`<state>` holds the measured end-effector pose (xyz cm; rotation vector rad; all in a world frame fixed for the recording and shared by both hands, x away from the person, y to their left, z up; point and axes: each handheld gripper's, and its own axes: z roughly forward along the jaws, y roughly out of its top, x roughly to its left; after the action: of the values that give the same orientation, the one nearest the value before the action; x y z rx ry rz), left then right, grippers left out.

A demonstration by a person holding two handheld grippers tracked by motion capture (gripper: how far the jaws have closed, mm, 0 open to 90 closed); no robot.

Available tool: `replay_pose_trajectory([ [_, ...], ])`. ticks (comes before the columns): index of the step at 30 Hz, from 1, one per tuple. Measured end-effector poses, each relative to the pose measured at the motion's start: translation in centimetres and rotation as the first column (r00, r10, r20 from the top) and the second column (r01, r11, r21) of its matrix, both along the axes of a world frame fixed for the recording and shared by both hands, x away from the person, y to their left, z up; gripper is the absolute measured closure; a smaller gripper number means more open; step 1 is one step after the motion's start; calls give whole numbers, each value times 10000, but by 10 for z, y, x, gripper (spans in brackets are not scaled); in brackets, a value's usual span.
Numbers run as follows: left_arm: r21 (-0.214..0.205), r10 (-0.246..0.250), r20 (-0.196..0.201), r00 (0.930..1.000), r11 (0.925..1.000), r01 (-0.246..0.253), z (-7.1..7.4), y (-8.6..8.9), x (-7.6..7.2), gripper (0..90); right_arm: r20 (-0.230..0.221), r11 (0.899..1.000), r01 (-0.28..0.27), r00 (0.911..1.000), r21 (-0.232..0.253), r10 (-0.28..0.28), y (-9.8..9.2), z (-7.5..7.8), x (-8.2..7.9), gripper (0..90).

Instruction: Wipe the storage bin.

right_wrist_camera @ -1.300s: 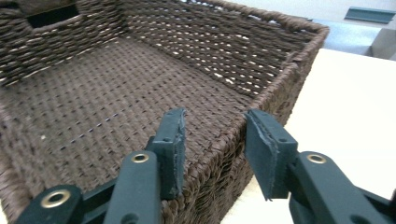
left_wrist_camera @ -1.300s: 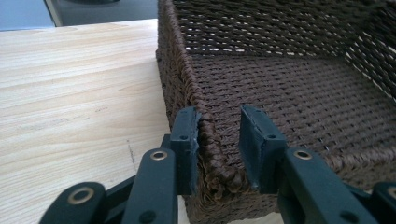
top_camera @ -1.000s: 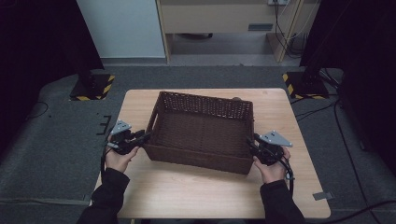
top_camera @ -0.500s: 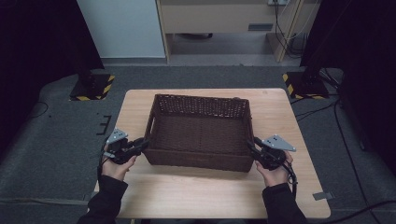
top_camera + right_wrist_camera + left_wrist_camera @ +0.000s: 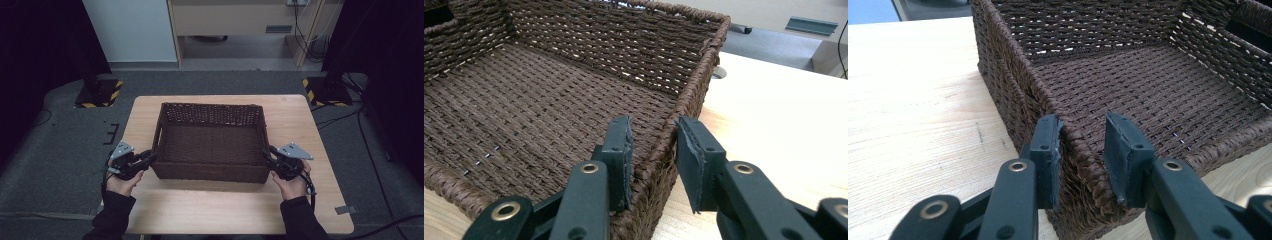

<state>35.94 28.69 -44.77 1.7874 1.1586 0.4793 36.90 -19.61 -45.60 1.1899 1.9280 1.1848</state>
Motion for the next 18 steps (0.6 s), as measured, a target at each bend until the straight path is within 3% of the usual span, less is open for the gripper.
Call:
replay_pose_trajectory([
  [9,51,-57,-5,10000,10000,57,1,0,0,656,42,10000,2,10000,62,-2,0,-1,2,673],
  [12,55,-2,107,9999,10000,2,1,2,0,595,-20,9999,-53,10000,95,53,-1,1,2,675],
  [14,-21,34,276,9996,10000,-33,3,4,-1,560,163,9996,-89,9998,251,85,-3,5,1,660],
  [18,-101,227,776,9967,9997,-220,9,9,-3,490,769,9995,-7,9970,302,-16,-9,13,-3,544],
])
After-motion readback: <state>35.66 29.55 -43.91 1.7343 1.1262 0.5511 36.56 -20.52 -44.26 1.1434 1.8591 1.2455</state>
